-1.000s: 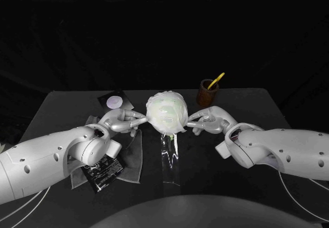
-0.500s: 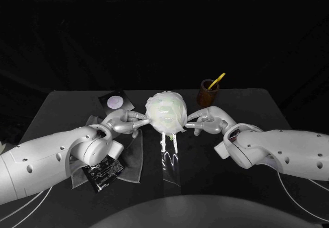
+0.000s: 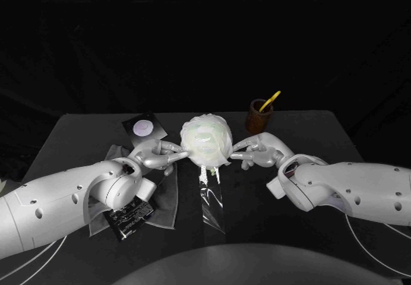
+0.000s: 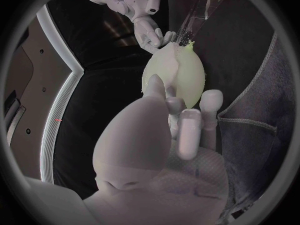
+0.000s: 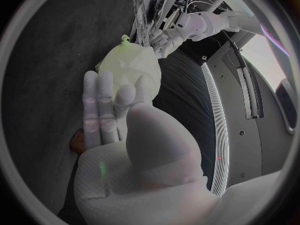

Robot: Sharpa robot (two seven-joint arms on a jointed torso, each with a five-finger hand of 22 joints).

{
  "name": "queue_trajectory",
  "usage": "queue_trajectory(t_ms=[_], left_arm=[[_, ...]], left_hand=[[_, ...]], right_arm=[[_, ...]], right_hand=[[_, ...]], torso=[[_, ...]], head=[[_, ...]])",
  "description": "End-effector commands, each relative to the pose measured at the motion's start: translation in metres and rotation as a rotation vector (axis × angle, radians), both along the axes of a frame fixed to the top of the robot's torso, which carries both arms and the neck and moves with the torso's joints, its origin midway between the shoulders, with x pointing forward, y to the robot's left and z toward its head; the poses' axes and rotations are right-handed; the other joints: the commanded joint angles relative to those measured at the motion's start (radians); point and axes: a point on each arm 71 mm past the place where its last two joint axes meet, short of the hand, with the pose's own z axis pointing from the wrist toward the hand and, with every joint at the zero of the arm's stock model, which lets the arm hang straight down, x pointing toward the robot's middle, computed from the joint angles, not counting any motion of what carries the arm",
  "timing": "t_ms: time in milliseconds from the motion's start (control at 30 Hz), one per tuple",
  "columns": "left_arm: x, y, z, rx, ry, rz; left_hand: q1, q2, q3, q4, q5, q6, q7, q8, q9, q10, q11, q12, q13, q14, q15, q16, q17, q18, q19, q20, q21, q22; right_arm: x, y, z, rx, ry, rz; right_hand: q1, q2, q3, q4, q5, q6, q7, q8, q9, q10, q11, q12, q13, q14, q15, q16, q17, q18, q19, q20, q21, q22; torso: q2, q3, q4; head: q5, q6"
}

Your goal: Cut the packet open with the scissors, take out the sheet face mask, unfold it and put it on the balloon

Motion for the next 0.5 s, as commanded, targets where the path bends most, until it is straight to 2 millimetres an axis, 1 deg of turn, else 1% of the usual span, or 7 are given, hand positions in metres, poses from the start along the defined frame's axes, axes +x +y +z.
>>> queue_trajectory(t_ms=[33, 167, 500], left_arm=[[-0.0003, -0.0007, -0.0009, -0.009, 0.008, 0.017], [0.0002, 0.0008, -0.0026, -0.005, 0.014, 0.037], [0.0003, -0.0009, -0.0057, 0.002, 0.029, 0.063]], left_hand=[[0.024, 0.010, 0.002, -0.003, 0.002, 0.011, -0.004, 0.004, 0.001, 0.039, -0.032, 0.038, 0.079, 0.015, -0.006, 0.004, 0.014, -0.021, 0.011, -0.003, 0.007, 0.011], [0.032, 0.017, 0.002, -0.002, 0.002, 0.022, -0.010, 0.008, 0.001, 0.050, -0.038, 0.043, 0.089, 0.021, -0.012, 0.004, 0.025, -0.024, 0.024, -0.008, 0.015, 0.026], [0.043, 0.024, 0.001, -0.001, 0.002, 0.034, -0.018, 0.010, -0.001, 0.065, -0.045, 0.049, 0.104, 0.031, -0.020, 0.005, 0.047, -0.027, 0.040, -0.014, 0.024, 0.043]], right_arm=[[-0.0007, 0.0026, 0.0015, -0.003, -0.022, 0.014], [-0.0008, 0.0031, 0.0018, -0.003, -0.025, 0.011], [0.0010, 0.0034, 0.0011, -0.013, -0.031, -0.004]], right_hand=[[-0.004, 0.013, -0.014, -0.002, -0.001, 0.011, 0.000, 0.002, 0.001, 0.018, -0.007, 0.040, 0.041, 0.001, -0.005, 0.006, 0.004, 0.017, -0.009, 0.001, 0.012, 0.009], [-0.008, 0.018, -0.022, -0.007, -0.001, 0.020, -0.003, 0.006, 0.002, 0.039, -0.009, 0.096, 0.101, 0.004, -0.007, 0.006, 0.008, 0.018, -0.011, -0.001, 0.027, 0.022], [-0.010, 0.030, -0.025, -0.018, -0.001, 0.035, -0.008, 0.015, 0.005, 0.064, -0.013, 0.167, 0.178, 0.010, -0.011, 0.006, 0.015, 0.018, -0.014, -0.003, 0.050, 0.043]], torso=[[-0.001, 0.0000, 0.0006], [0.000, -0.0002, 0.0007], [-0.001, -0.0001, 0.0009]], head=[[-0.004, 0.000], [-0.006, 0.000], [-0.001, 0.000]])
